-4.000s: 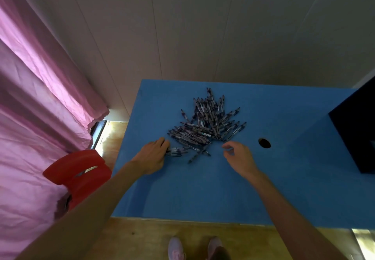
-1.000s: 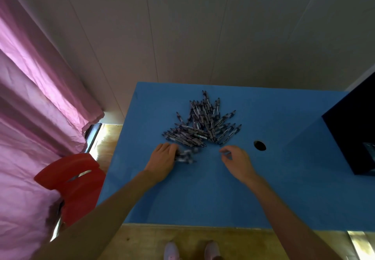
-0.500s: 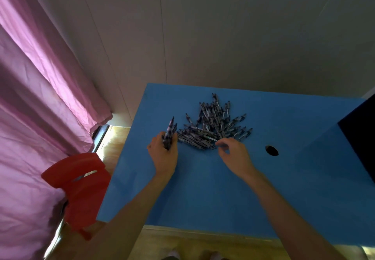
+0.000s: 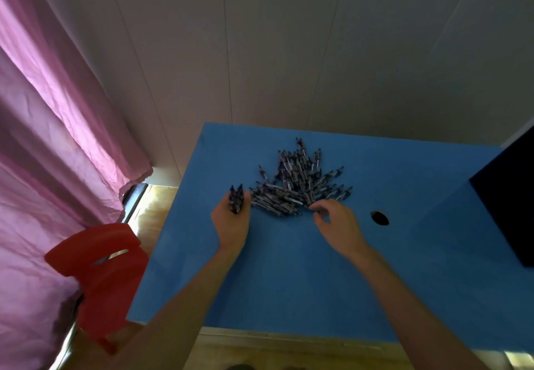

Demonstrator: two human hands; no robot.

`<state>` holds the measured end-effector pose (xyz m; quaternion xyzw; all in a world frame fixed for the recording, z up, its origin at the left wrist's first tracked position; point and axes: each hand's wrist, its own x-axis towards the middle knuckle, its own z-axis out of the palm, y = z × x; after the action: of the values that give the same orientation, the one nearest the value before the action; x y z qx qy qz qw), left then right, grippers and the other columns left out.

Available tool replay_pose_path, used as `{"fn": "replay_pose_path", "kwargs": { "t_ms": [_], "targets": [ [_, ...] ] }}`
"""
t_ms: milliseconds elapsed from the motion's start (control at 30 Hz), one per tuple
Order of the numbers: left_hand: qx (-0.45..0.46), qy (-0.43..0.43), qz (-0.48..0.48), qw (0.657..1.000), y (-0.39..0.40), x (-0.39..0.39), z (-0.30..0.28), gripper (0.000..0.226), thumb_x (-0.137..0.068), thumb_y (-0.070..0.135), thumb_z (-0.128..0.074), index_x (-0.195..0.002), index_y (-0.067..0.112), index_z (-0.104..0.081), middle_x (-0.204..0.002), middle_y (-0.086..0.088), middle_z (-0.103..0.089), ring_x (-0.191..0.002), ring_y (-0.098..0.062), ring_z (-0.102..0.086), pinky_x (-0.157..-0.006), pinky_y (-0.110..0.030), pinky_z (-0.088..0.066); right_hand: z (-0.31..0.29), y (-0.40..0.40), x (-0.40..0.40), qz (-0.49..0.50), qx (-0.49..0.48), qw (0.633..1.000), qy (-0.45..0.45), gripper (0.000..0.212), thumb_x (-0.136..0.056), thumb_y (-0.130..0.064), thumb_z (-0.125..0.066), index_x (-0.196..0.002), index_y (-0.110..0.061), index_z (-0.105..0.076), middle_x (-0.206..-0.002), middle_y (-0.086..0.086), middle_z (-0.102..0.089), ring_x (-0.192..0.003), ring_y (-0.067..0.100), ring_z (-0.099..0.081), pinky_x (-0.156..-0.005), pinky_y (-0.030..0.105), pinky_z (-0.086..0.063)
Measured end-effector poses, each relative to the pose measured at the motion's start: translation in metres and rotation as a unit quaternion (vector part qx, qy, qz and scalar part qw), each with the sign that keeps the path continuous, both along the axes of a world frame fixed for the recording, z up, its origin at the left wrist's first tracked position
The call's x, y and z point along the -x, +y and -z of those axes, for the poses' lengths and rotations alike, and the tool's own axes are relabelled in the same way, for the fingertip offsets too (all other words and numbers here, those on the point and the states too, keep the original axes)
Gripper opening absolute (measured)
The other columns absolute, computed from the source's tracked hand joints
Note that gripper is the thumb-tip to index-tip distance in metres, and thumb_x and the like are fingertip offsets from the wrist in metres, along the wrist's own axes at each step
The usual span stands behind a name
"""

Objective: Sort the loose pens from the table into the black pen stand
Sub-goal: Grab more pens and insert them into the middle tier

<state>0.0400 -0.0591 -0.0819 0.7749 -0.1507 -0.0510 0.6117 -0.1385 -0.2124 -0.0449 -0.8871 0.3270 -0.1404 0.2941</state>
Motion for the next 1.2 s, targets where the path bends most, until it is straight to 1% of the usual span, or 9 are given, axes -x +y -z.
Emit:
{"fn": "replay_pose_path", "kwargs": {
  "t_ms": [133, 233, 300, 433, 567, 667, 733, 900, 1200],
  "targets": [
    [-0.015, 0.014, 0.016, 1.000, 0.000, 0.001, 0.006, 0.040, -0.093, 0.018, -0.070, -0.066, 0.012, -0.041, -0.061, 0.000, -0.039, -0.058, -0.006, -0.031, -0.057, -0.022, -0.028, 0.000, 0.000, 0.002, 0.001, 0.002, 1.000, -0.001, 0.020, -0.097, -0.013, -0.060, -0.114, -0.016, -0.069, -0.112, -0.004, -0.067, -0.097, 0.007, -0.060, -0.084, 0.013, -0.042],
    [0.006, 0.031, -0.020, 0.999, 0.001, 0.000, 0.004, 0.027, -0.094, 0.026, -0.068, -0.075, 0.015, -0.052, -0.065, -0.002, -0.054, -0.058, -0.009, -0.046, -0.058, -0.025, -0.040, 0.000, 0.000, 0.004, 0.005, 0.000, 1.000, -0.001, 0.020, -0.096, -0.013, -0.060, -0.114, -0.017, -0.069, -0.111, -0.005, -0.066, -0.096, 0.006, -0.060, -0.082, 0.009, -0.040],
    [-0.001, 0.024, -0.020, 1.000, 0.003, 0.001, -0.001, 0.020, -0.095, 0.027, -0.067, -0.081, 0.022, -0.054, -0.067, 0.007, -0.055, -0.058, -0.003, -0.050, -0.056, -0.015, -0.041, -0.002, 0.000, 0.003, 0.006, -0.001, 1.000, -0.001, 0.020, -0.096, -0.014, -0.060, -0.114, -0.018, -0.069, -0.111, -0.006, -0.066, -0.096, 0.006, -0.060, -0.081, 0.009, -0.040],
    [-0.027, 0.039, -0.007, 0.999, 0.003, -0.004, 0.003, 0.042, -0.092, 0.016, -0.069, -0.064, 0.021, -0.038, -0.055, 0.006, -0.039, -0.051, -0.006, -0.034, -0.052, -0.025, -0.031, -0.002, 0.002, 0.000, -0.001, -0.011, 1.000, -0.004, 0.020, -0.097, -0.013, -0.060, -0.114, -0.018, -0.069, -0.112, -0.006, -0.066, -0.098, 0.006, -0.060, -0.084, 0.011, -0.043],
    [-0.034, 0.037, 0.004, 0.999, 0.003, -0.003, 0.000, 0.044, -0.094, 0.020, -0.068, -0.062, 0.019, -0.037, -0.053, 0.000, -0.039, -0.048, -0.007, -0.036, -0.048, -0.019, -0.030, -0.001, 0.003, -0.002, -0.004, -0.011, 1.000, 0.002, 0.020, -0.097, -0.013, -0.060, -0.114, -0.018, -0.069, -0.112, -0.006, -0.066, -0.096, 0.005, -0.059, -0.084, 0.013, -0.042],
    [-0.057, 0.045, 0.022, 0.997, 0.003, -0.004, -0.004, 0.039, -0.092, 0.024, -0.065, -0.066, 0.006, -0.043, -0.056, -0.013, -0.048, -0.052, -0.030, -0.050, -0.050, -0.045, -0.045, -0.005, 0.005, -0.003, 0.002, -0.012, 1.000, 0.002, 0.020, -0.097, -0.012, -0.060, -0.114, -0.018, -0.069, -0.112, -0.005, -0.066, -0.096, 0.005, -0.059, -0.086, 0.016, -0.044],
    [-0.086, 0.048, 0.042, 0.994, 0.000, -0.006, -0.012, 0.035, -0.090, 0.027, -0.064, -0.072, 0.000, -0.050, -0.062, -0.019, -0.056, -0.061, -0.039, -0.059, -0.055, -0.052, -0.051, -0.010, 0.004, -0.003, 0.005, -0.015, 1.000, 0.005, 0.020, -0.097, -0.013, -0.060, -0.114, -0.018, -0.069, -0.112, -0.004, -0.067, -0.096, 0.006, -0.060, -0.087, 0.018, -0.045],
    [-0.168, 0.018, 0.106, 0.980, -0.019, -0.005, -0.063, 0.039, -0.088, 0.019, -0.063, -0.059, 0.020, -0.038, -0.052, -0.002, -0.042, -0.050, -0.019, -0.036, -0.050, -0.030, -0.028, -0.032, -0.001, 0.000, 0.021, -0.014, 1.000, 0.011, 0.019, -0.097, -0.016, -0.060, -0.114, -0.018, -0.068, -0.111, -0.003, -0.067, -0.094, 0.009, -0.061, -0.087, 0.023, -0.049],
    [-0.232, 0.009, 0.288, 0.929, -0.070, 0.010, -0.113, 0.036, -0.081, 0.011, -0.066, -0.065, 0.013, -0.034, -0.058, -0.007, -0.039, -0.053, -0.020, -0.037, -0.050, -0.028, -0.030, -0.084, -0.022, 0.024, 0.079, -0.003, 0.997, -0.004, 0.022, -0.096, -0.023, -0.063, -0.118, -0.017, -0.066, -0.114, -0.004, -0.067, -0.093, 0.012, -0.062, -0.089, 0.032, -0.053]
  ]
}}
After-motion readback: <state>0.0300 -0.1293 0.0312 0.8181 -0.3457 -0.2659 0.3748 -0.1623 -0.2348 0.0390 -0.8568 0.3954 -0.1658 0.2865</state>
